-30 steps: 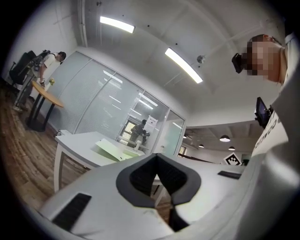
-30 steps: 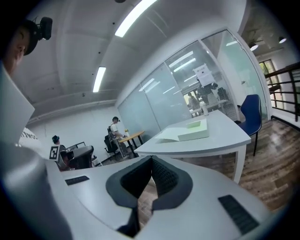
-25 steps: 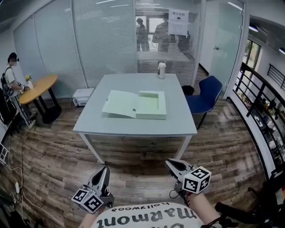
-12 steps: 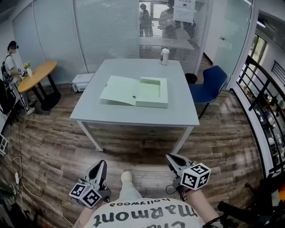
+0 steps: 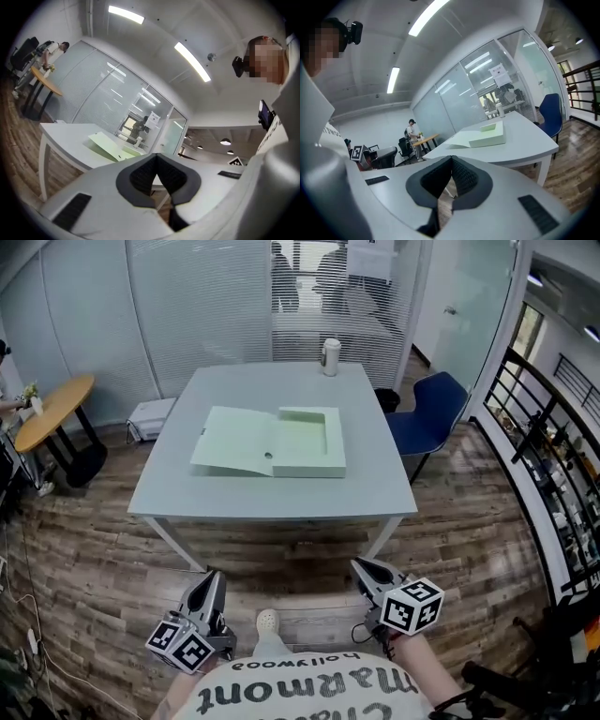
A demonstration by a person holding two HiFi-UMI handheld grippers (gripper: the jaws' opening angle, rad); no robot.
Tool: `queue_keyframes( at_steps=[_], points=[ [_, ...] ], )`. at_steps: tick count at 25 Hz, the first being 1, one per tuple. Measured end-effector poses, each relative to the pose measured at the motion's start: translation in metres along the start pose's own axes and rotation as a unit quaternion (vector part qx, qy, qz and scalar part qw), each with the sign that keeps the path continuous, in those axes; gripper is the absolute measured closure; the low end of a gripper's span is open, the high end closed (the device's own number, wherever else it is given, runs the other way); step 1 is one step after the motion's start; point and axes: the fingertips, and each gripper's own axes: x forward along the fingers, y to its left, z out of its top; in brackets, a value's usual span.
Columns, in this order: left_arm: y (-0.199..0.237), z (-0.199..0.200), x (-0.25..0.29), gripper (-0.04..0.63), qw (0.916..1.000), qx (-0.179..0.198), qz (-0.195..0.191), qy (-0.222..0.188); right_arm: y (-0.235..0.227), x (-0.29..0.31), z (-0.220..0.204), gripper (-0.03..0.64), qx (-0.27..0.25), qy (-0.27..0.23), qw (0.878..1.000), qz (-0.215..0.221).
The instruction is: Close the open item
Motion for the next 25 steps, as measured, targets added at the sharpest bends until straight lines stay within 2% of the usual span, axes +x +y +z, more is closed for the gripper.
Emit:
queue_keyframes(
  at_steps=[4, 10, 14, 21, 25],
  points=[
    [0.031, 0.02, 0.04, 0.609, 0.9999, -0.01, -0.007, 0.008, -0.01, 0.036, 0.031, 0.617, -0.008, -0.009, 1.0, -0.014],
    [0.083, 0.063, 0.088, 0.609, 0.9998, 0.007, -0.019, -0.003, -0.019, 0.098, 0.078, 0.617, -0.009, -0.029, 0.999, -0.03],
    [0.126, 0.081, 0.114, 0.609, 0.9999, -0.004, -0.016, 0.001, -0.02, 0.139, 0.102, 0.617, -0.009, -0.034, 0.999, -0.032],
    [0.187, 0.101, 0.162, 0.609, 0.9991, 0.025, -0.019, 0.027, -0.03, 0.211, 0.122, 0.617, 0.003, -0.041, 0.998, -0.045],
    [0.22, 0.105, 0.182, 0.611, 0.9987, 0.022, -0.018, 0.043, -0.031, 0.245, 0.126, 0.617, 0.01, -0.041, 0.998, -0.049]
  ],
)
